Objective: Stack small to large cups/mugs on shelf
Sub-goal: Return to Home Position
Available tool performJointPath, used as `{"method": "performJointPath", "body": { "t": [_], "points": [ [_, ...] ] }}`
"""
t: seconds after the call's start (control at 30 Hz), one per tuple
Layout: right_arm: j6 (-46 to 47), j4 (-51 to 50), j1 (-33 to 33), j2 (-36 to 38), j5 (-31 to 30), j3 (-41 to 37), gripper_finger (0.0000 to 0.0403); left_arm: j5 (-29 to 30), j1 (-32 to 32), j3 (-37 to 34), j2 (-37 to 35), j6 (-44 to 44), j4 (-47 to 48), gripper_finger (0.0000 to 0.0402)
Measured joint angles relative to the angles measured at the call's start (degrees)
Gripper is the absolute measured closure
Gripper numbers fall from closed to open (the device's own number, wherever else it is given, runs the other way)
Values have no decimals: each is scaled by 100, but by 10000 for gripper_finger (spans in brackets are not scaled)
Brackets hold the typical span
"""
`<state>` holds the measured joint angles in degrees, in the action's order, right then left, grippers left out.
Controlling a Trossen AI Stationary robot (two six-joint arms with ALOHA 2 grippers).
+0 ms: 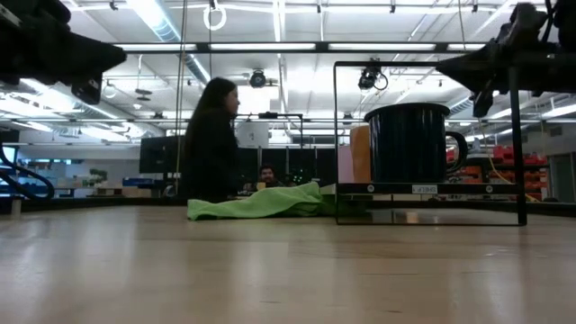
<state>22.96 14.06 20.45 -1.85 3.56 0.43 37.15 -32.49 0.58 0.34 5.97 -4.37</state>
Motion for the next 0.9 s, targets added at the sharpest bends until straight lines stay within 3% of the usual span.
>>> {"method": "performJointPath", "body": {
  "t": [0.23, 0.43, 0.9],
  "points": [
    [-897, -250, 4, 0, -872, 0, 391, 569, 563, 2, 0, -640, 62, 362],
    [-1104, -635, 4, 0, -1430, 2, 391, 730, 1175, 2, 0, -812, 90, 365],
    [-761, -1124, 2, -7, -1507, 4, 391, 497, 2161, 0, 2, -651, 92, 363]
  ]
}}
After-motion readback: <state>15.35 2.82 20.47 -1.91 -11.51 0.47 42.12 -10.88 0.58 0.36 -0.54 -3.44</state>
